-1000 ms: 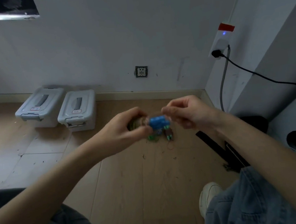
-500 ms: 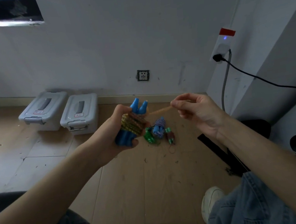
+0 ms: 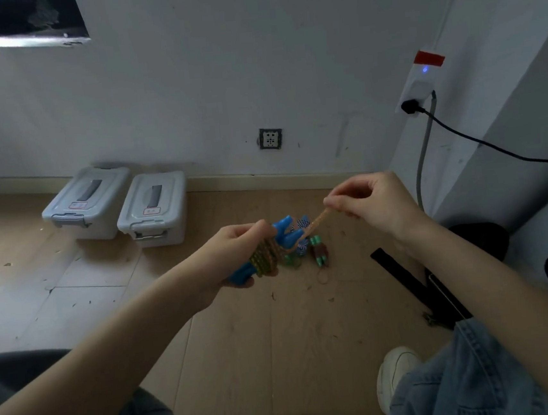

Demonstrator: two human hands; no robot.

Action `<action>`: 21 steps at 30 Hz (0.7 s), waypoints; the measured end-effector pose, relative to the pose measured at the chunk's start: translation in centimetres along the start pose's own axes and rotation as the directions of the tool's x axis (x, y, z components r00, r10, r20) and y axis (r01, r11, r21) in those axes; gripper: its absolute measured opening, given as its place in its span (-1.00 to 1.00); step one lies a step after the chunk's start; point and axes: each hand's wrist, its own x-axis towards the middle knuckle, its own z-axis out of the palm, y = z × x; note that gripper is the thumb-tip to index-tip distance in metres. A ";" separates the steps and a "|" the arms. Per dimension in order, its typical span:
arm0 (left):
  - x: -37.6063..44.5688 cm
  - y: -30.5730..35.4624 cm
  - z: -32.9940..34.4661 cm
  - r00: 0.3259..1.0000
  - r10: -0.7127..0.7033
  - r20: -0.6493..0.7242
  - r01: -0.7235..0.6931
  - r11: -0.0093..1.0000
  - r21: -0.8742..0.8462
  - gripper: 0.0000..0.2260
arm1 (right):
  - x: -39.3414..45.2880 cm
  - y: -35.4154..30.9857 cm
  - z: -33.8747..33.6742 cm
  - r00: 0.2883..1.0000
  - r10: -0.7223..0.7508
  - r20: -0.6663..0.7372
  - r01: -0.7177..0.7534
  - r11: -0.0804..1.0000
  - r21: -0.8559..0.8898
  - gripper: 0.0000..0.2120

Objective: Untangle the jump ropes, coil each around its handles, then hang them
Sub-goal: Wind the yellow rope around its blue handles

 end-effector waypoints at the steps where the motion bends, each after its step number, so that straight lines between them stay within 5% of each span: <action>1: 0.1 0.0 -0.1 0.999 0.007 -0.031 -0.006 1.000 0.024 -0.88 | 0.1 0.0 -0.2 0.999 -0.034 0.000 0.033 0.997 -0.066 -0.94; 8: 1.2 -0.9 -0.7 0.972 0.013 -0.234 0.019 0.991 0.133 -0.82 | -0.2 -0.2 0.8 0.960 -0.084 0.267 0.176 0.924 -0.340 -0.85; 12: 1.1 -0.7 -1.1 0.979 -0.048 -0.199 0.066 0.994 0.085 -0.79 | 0.0 0.0 0.6 0.966 -0.017 0.257 0.014 1.000 0.014 -0.97; 16: 0.3 -0.4 0.0 0.994 -0.092 0.054 0.089 0.994 0.061 -0.83 | -0.3 -0.3 0.9 0.926 0.025 0.376 -0.236 0.816 0.528 -0.93; 21: -0.5 0.2 -0.1 0.985 0.003 0.171 0.011 0.997 -0.079 -0.72 | -0.8 -0.5 1.4 0.910 0.033 0.414 -0.211 0.895 0.393 -0.83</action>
